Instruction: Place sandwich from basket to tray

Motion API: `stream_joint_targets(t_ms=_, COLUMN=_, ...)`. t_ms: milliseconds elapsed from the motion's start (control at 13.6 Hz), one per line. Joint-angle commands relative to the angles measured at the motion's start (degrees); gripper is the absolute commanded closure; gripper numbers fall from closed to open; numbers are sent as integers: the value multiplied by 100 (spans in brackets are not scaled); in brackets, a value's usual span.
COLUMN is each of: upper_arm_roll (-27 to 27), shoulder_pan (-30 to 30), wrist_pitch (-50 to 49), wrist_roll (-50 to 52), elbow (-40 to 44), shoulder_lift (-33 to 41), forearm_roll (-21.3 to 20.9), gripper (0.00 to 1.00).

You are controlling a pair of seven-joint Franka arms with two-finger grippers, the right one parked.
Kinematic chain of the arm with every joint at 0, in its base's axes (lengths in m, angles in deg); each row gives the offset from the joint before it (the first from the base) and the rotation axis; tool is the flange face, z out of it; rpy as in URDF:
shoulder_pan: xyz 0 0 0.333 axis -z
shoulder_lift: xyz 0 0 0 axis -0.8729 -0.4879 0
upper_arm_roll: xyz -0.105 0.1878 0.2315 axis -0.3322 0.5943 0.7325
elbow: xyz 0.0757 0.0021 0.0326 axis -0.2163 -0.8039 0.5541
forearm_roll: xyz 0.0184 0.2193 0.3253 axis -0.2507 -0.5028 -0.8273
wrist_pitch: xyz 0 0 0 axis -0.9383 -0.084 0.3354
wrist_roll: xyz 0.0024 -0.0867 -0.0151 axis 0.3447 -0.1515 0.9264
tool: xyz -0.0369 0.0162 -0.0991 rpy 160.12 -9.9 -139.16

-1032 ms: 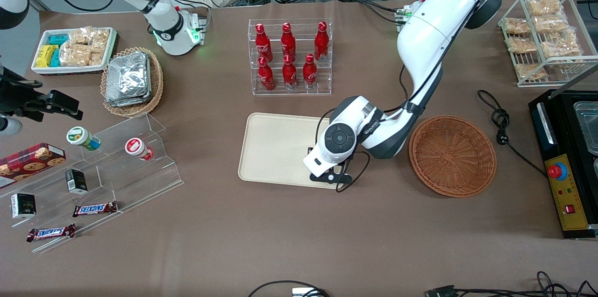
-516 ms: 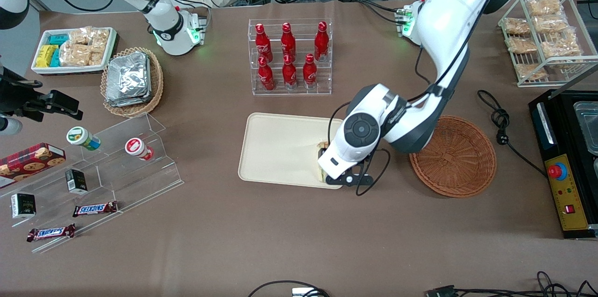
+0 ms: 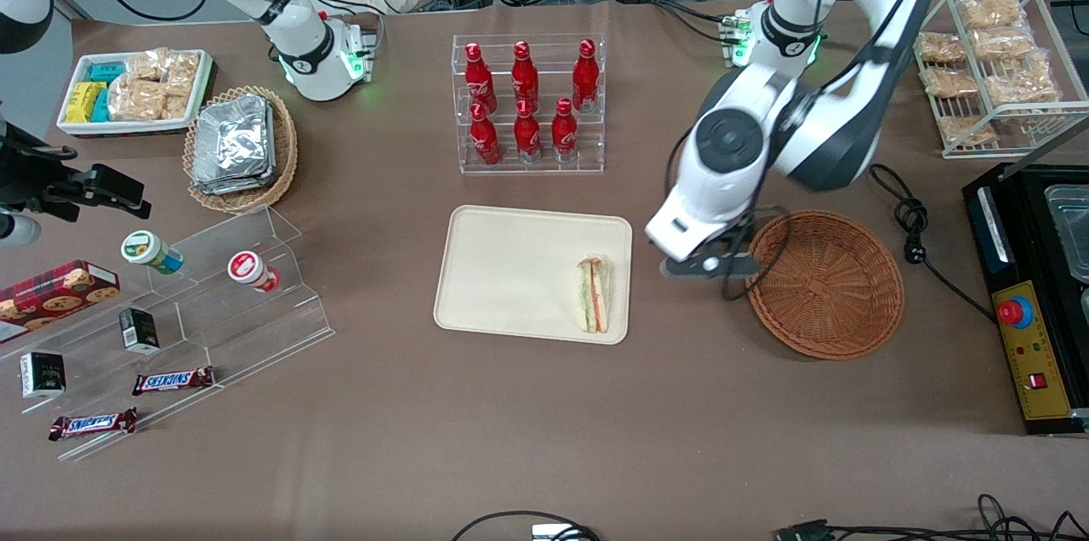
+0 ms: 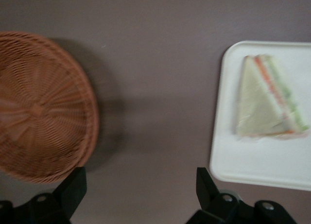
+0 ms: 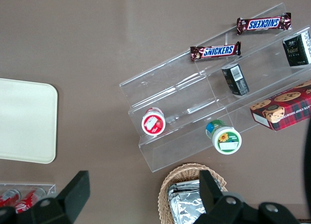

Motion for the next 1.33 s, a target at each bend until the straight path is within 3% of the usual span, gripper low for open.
stream_joint_targets(t_ms=0, upper_arm_roll=-13, shoulder_pan=-660, wrist_pitch=-584, wrist_roll=-858, elbow=-86, shoulder_lift=623, forearm_roll=136, gripper=0)
stream_joint_targets(t_ms=295, upper_arm_roll=-4, shoulder_pan=-1733, wrist_pitch=-928, wrist_roll=-2169, elbow=502, shoulder_lift=677, forearm_roll=629, gripper=0)
stream_joint_targets(t_ms=589, upper_arm_roll=-4, shoulder_pan=-2682, wrist_pitch=-1570, wrist_roll=-2935, elbow=1636, shoulder_lift=88, forearm_roll=857, gripper=0)
stream_joint_targets(t_ms=1253, upper_arm_roll=-12, shoulder_pan=-2711, wrist_pitch=-1614, wrist_roll=-2445, elbow=2201, shoulder_lift=-176, forearm_roll=779, gripper=0)
